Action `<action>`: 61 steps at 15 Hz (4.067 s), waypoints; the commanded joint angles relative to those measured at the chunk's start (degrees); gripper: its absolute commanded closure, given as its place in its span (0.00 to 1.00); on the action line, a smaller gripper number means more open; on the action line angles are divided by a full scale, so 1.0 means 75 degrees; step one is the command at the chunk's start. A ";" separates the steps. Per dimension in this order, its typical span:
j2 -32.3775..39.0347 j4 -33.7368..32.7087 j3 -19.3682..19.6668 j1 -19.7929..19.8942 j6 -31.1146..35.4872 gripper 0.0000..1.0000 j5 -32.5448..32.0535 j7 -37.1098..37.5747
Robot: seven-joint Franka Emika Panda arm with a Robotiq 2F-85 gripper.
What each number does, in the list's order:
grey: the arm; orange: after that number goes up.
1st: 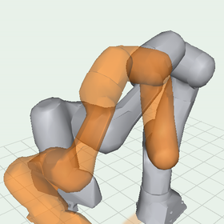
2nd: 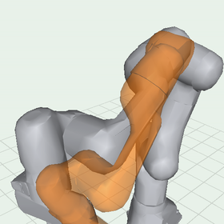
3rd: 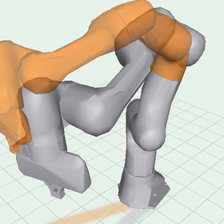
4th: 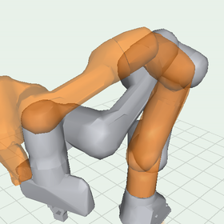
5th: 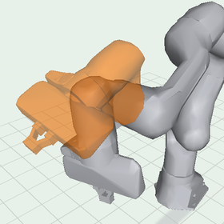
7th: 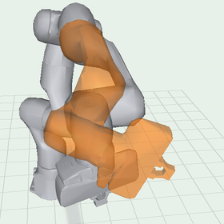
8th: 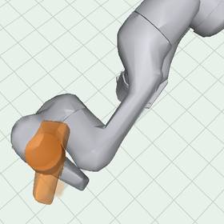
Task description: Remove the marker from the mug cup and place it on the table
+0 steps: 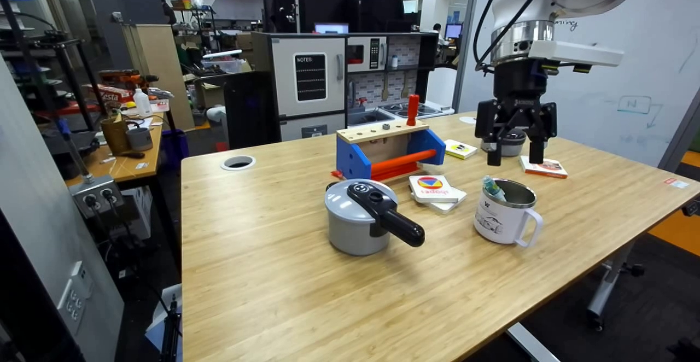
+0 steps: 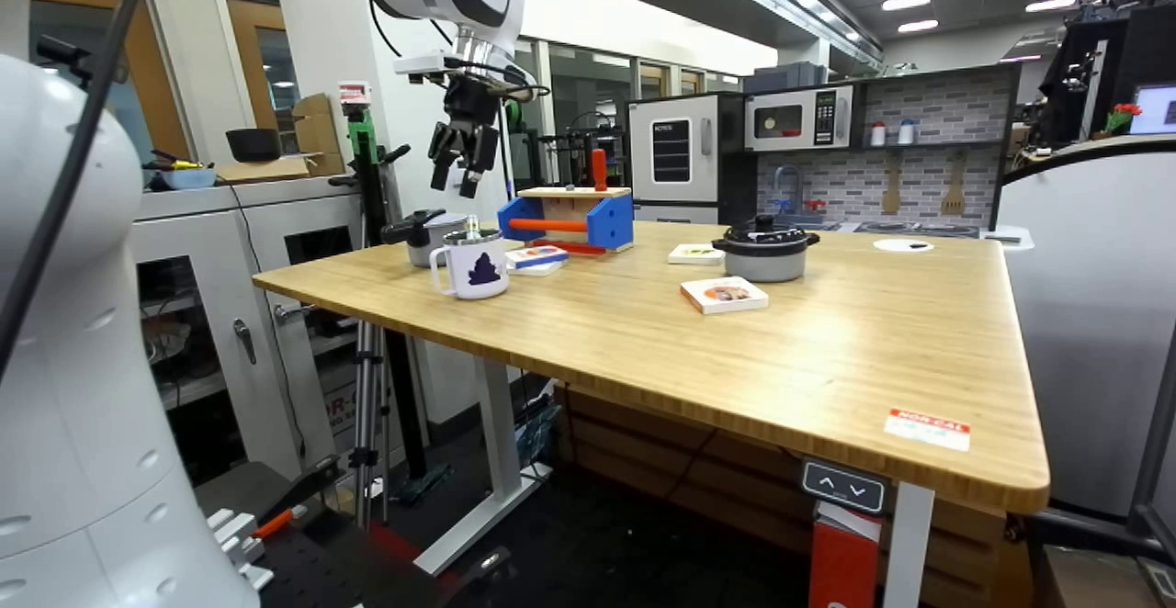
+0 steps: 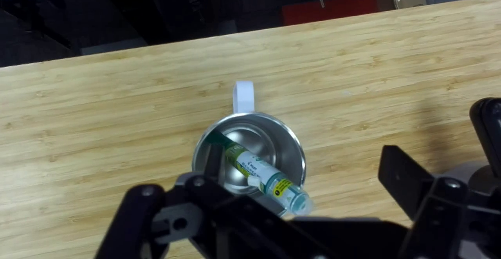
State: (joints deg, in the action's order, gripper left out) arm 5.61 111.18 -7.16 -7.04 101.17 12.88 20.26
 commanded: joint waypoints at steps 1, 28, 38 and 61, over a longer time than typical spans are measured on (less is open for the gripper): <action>0.0194 -0.0210 0.0036 -0.0064 -0.0137 0.00 -0.0170 0.0037; 0.0864 -0.0606 0.0134 -0.0271 0.0618 0.00 -0.0630 0.0327; 0.0937 -0.0424 0.0174 -0.0272 0.0547 0.00 -0.0587 0.0398; 0.1164 -0.0639 0.0157 -0.0409 0.0358 0.47 -0.0590 0.0413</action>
State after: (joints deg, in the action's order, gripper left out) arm 13.42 108.18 -6.10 -10.08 105.53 8.85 22.32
